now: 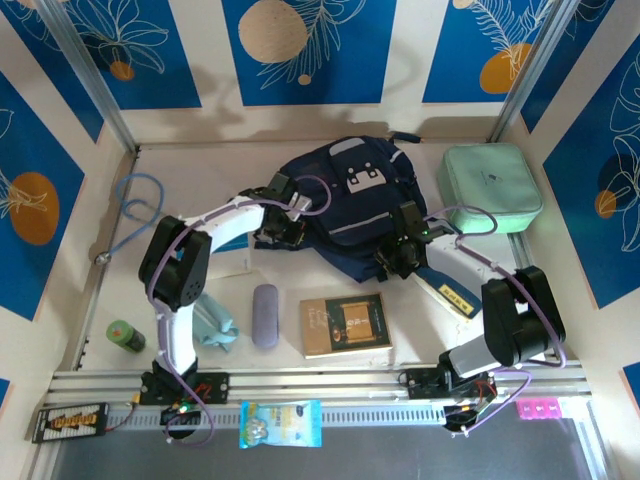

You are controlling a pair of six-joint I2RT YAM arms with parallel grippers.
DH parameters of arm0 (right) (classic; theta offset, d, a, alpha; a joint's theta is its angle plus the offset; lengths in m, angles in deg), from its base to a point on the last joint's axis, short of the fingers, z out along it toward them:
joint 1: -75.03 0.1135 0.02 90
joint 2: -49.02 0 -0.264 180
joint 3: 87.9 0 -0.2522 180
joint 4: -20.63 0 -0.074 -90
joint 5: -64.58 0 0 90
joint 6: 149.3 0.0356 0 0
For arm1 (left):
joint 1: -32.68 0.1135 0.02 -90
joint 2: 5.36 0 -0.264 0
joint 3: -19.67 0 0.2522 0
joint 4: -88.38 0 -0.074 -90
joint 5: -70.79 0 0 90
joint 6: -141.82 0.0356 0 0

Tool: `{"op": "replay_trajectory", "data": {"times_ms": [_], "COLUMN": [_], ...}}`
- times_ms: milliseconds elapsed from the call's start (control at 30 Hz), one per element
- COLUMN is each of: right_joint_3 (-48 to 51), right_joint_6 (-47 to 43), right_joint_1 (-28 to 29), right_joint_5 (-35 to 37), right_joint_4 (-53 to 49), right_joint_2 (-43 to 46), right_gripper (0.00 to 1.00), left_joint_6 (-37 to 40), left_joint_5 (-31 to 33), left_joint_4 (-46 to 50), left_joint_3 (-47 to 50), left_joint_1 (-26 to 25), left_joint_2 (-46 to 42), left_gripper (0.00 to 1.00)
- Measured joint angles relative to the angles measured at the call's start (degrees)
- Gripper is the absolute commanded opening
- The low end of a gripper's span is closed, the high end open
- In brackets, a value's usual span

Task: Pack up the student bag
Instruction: Unzip the student bag at the center of the table.

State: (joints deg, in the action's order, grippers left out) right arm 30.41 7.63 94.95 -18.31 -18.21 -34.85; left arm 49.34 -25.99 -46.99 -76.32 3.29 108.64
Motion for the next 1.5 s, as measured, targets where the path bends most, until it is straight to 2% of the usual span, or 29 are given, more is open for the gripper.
{"op": "replay_trajectory", "data": {"times_ms": [300,500,733,833,967,1067,1233,1400,1500], "right_joint_3": [-0.02,-1.86,-3.23,-3.91,-5.40,-6.16,-6.47,-6.47,-6.47], "right_joint_6": [-1.84,-2.29,1.55,3.48,4.57,4.61,1.84,-2.93,-6.29], "right_joint_1": [0.00,0.66,2.71,3.93,5.01,5.25,5.25,5.25,5.27], "right_joint_5": [-0.46,-4.42,-7.67,-8.66,-9.07,-9.01,-7.76,-5.46,-4.33], "right_joint_4": [1.51,5.95,11.17,12.81,13.31,12.98,10.86,6.56,1.88], "right_joint_2": [-1.01,-4.83,-7.89,-9.14,-10.36,-10.40,-7.45,2.51,7.61], "right_gripper": [0.17,0.17,0.17,0.19,0.24,0.38,0.61,0.69,0.70], "left_joint_6": [7.41,8.68,8.41,7.28,5.20,3.61,-0.83,-6.69,-10.75], "left_joint_5": [0.85,1.46,4.92,7.28,11.06,11.87,9.64,5.25,2.16], "left_joint_4": [1.60,1.46,-0.02,-1.36,-2.58,-3.06,-2.86,-3.08,-3.78], "left_joint_3": [-4.09,-5.99,-5.99,-5.99,-5.70,-4.02,-1.18,2.34,5.40], "left_joint_1": [1.70,4.79,6.82,7.43,8.41,9.25,9.66,9.64,9.62], "left_joint_2": [3.02,3.89,3.89,3.87,3.48,1.57,-4.81,-12.98,-18.40], "left_gripper": [0.00,0.00,0.02,0.12,0.30,0.43,0.53,0.67,0.74]}}
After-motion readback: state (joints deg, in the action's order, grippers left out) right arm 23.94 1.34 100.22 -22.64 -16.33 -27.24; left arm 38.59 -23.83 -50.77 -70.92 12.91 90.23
